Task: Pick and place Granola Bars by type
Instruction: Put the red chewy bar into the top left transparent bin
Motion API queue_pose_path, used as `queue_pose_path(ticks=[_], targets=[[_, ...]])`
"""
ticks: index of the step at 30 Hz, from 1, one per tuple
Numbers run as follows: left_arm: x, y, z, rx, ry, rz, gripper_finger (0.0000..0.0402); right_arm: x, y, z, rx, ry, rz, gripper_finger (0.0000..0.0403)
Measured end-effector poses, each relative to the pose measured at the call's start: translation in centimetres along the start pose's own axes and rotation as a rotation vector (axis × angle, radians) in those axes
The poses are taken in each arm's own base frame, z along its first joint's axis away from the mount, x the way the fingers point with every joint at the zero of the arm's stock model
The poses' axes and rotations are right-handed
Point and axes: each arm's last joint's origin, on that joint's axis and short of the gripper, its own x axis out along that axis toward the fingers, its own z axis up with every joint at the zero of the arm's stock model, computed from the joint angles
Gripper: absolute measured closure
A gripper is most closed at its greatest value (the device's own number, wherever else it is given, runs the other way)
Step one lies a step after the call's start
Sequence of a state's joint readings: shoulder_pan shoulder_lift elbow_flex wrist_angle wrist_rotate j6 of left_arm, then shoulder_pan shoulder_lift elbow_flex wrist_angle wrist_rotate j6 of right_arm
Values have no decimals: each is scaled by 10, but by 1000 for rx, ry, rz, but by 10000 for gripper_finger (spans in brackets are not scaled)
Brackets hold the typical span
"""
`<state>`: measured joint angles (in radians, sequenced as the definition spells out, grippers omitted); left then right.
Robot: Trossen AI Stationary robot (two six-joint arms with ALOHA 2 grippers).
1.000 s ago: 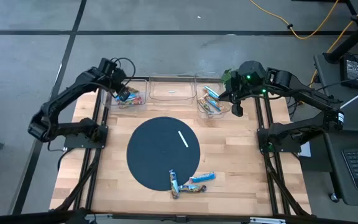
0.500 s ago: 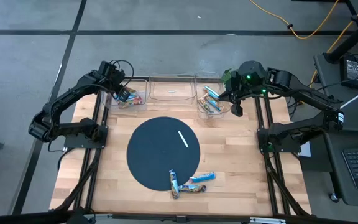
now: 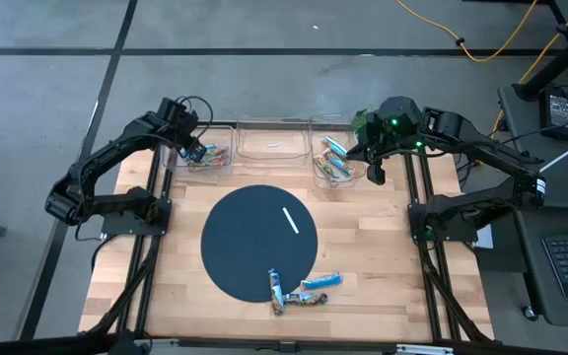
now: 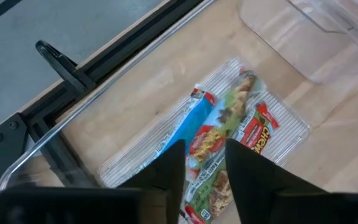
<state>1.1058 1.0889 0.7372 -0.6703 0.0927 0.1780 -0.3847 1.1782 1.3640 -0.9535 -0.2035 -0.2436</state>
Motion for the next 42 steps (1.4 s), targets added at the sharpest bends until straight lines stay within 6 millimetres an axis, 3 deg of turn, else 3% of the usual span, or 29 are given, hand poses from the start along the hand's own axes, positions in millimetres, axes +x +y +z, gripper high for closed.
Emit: queue_pose_path(ticks=[8,14,20,28,37,42], targets=[[-4,-1,1,-14,16,0,243,0,0,0,0,0,0,356],[-29,-2,14,-4,-14,-13,238,0,4,0,-49,-13,86,356],[-70,-12,22,30,-124,-65,250,2,27,-3,-168,31,230,356],[-116,-33,11,60,-303,-171,251,3,68,-6,-328,119,263,356],[-131,-41,2,93,-364,-194,258,23,80,6,-307,61,336,356],[-134,-45,0,146,-378,-217,258,40,103,6,-289,136,343,354]])
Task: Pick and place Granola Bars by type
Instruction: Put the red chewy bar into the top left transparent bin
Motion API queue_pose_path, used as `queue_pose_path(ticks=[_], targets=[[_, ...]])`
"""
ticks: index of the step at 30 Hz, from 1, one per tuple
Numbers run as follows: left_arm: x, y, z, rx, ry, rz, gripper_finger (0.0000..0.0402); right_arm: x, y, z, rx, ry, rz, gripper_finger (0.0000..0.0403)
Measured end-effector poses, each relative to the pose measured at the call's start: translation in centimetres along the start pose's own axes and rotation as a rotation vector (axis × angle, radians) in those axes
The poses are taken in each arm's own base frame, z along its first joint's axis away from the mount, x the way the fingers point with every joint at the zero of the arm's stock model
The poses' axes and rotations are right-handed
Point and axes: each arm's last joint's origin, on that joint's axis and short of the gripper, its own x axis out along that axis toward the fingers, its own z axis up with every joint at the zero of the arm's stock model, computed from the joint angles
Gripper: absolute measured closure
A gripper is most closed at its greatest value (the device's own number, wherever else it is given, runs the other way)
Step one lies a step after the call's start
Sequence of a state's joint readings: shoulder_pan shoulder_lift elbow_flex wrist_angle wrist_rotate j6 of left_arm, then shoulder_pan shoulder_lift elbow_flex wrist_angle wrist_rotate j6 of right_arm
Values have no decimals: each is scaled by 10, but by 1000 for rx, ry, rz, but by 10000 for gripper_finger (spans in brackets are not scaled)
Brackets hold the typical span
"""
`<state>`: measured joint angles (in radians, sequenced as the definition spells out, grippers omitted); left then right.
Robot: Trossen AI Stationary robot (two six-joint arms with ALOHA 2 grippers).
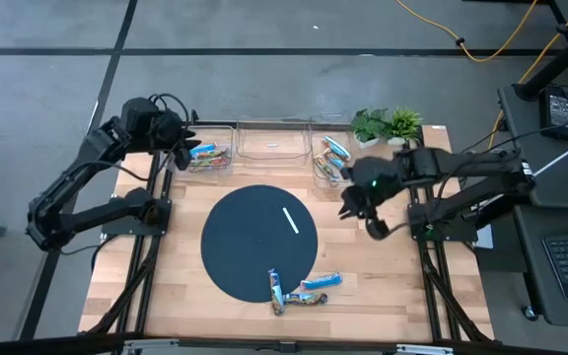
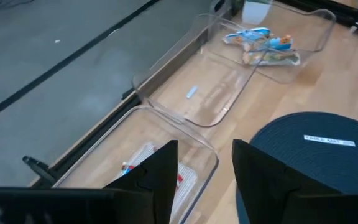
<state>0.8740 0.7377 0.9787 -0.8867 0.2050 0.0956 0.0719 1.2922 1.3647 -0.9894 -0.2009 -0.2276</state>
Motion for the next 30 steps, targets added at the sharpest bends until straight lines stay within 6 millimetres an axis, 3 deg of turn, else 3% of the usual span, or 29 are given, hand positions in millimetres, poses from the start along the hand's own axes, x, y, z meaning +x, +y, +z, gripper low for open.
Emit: queue_pose_path(ticks=[5,11,16,20,30], targets=[[-2,-5,0,36,-10,-26,258,16,17,5,142,49,31,316],[-3,-6,-1,79,-14,-33,258,33,33,5,292,147,50,228],[-3,-6,-1,113,-16,-38,258,66,52,7,308,249,33,171],[-3,-6,-1,132,-16,-39,258,92,66,6,320,325,8,158],[-3,-9,-1,147,-27,-119,258,149,100,2,299,419,20,169]])
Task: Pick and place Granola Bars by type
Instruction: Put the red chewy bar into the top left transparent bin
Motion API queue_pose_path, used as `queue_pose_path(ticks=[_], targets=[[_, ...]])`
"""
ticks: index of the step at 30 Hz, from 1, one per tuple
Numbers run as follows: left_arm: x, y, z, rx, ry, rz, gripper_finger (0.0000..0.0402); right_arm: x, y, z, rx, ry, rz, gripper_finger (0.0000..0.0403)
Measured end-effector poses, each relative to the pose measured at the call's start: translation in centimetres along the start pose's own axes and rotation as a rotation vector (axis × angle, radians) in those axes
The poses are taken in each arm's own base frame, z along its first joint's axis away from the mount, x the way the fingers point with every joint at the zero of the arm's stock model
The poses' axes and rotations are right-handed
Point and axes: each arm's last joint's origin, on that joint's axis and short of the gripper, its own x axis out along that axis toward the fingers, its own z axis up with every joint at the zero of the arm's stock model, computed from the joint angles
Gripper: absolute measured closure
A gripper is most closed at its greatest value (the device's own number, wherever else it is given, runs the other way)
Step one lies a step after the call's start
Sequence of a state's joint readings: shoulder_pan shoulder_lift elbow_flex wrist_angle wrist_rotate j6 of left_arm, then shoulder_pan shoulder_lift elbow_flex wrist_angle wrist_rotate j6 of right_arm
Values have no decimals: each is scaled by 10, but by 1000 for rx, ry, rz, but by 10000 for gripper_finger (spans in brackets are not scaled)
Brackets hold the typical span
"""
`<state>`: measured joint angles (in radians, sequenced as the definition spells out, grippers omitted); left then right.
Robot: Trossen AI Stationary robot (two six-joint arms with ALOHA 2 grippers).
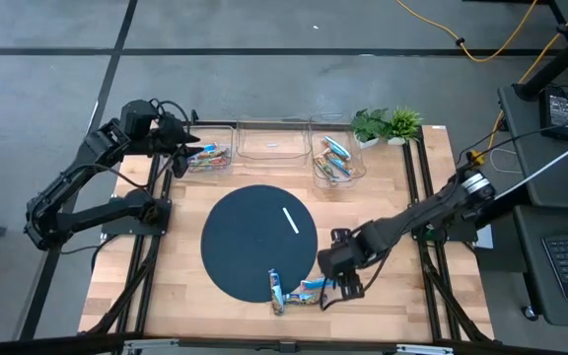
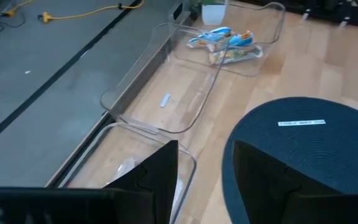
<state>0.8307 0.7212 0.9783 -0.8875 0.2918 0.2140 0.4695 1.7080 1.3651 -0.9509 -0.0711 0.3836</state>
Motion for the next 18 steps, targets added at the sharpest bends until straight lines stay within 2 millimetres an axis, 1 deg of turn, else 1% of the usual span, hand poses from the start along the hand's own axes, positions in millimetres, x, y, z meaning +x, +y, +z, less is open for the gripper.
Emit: queue_pose_path(ticks=[4,7,11,14,18], targets=[[0,-1,0,2,-7,-30,258,22,5,3,-7,41,-13,169],[-2,-2,0,3,-13,-31,258,37,5,4,-12,78,-27,169],[-3,-2,-1,5,-17,-29,258,54,6,9,-38,78,-23,169],[-5,-3,-1,13,-25,-29,258,65,7,13,-56,73,-15,169],[-8,-4,-2,19,-36,-29,258,74,7,13,-56,87,-19,169]])
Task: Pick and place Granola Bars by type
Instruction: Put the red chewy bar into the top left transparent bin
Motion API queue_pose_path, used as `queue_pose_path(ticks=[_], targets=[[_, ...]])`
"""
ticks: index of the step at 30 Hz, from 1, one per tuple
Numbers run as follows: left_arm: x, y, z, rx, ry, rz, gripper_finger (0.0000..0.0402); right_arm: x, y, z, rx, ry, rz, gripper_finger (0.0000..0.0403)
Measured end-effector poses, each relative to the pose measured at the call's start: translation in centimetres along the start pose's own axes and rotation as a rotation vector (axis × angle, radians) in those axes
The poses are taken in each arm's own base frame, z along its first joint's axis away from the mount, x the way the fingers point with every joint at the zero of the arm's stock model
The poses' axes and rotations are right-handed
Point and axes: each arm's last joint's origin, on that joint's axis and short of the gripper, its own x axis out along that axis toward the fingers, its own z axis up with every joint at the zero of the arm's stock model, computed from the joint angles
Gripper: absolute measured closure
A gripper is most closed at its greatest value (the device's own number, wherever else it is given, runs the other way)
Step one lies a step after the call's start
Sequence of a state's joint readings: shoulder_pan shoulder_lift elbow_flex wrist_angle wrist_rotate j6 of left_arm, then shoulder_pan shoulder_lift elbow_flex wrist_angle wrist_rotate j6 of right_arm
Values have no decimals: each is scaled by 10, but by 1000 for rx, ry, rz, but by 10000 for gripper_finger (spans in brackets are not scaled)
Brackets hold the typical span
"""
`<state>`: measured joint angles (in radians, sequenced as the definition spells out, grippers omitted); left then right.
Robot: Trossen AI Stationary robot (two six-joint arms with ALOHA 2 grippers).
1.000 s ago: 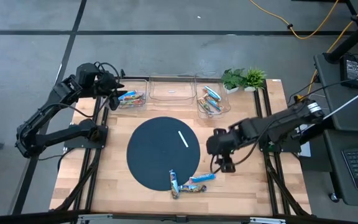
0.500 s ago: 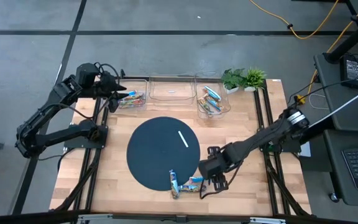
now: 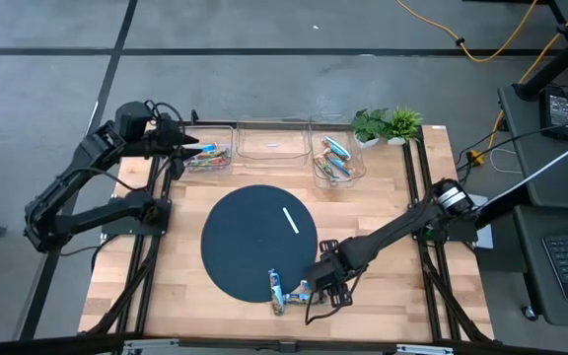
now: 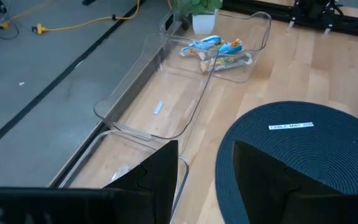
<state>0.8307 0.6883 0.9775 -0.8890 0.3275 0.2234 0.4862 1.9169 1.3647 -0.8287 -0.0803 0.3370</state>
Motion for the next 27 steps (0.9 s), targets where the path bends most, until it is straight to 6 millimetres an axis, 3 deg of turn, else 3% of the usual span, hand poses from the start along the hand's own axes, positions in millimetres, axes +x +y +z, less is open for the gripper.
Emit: queue_pose_path(ticks=[6,11,15,20,27], targets=[[-3,-1,0,11,-9,3,258,14,-1,-1,3,23,-5,169],[-3,-1,-1,12,-12,3,258,33,-6,-13,88,53,37,169],[-4,-1,-1,12,-11,3,258,37,-8,-18,107,64,32,182],[-4,-1,-1,12,-11,3,258,37,-8,-17,75,59,32,222],[-4,-1,-1,12,-12,4,258,34,-8,-17,78,50,38,312]])
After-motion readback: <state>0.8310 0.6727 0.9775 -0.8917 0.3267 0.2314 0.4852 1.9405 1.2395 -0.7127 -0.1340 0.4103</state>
